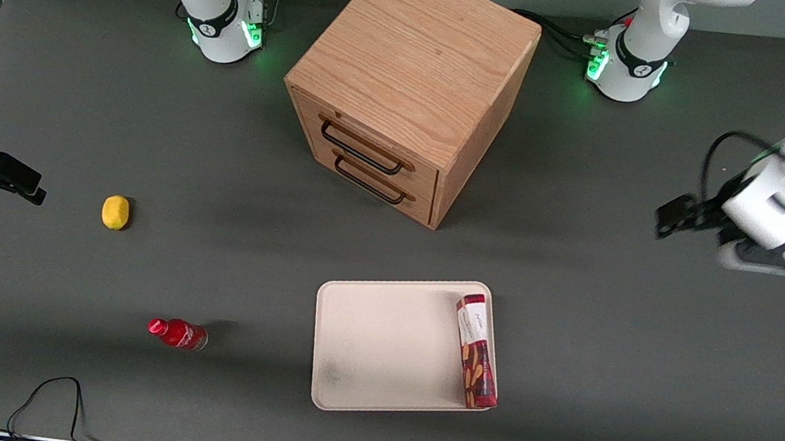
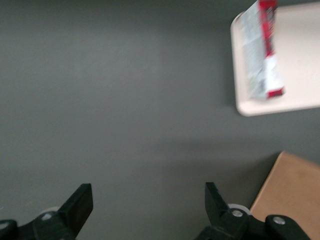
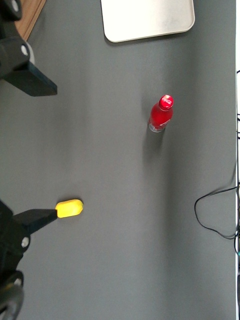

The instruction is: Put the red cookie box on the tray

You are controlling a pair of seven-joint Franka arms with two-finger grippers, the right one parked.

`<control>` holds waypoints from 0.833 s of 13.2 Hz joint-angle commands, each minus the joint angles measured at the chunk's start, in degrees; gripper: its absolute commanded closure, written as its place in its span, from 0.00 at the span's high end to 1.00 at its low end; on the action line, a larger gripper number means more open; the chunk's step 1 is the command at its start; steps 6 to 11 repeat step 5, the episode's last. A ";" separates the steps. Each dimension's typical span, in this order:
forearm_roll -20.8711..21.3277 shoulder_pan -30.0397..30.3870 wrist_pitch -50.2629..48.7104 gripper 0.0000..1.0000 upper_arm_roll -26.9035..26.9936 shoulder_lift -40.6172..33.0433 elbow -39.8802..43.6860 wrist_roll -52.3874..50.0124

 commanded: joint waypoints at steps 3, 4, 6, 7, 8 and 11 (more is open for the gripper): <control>6.37 0.85 -3.30 1.00 3.38 -7.40 -5.10 7.03; 6.28 0.76 -3.31 1.00 3.56 -7.40 -5.02 7.03; 6.02 0.76 -3.22 1.00 3.56 -7.40 -4.84 7.03; 6.02 0.76 -3.22 1.00 3.56 -7.40 -4.84 7.03; 6.02 0.76 -3.22 1.00 3.56 -7.40 -4.84 7.03; 6.02 0.76 -3.22 1.00 3.56 -7.40 -4.84 7.03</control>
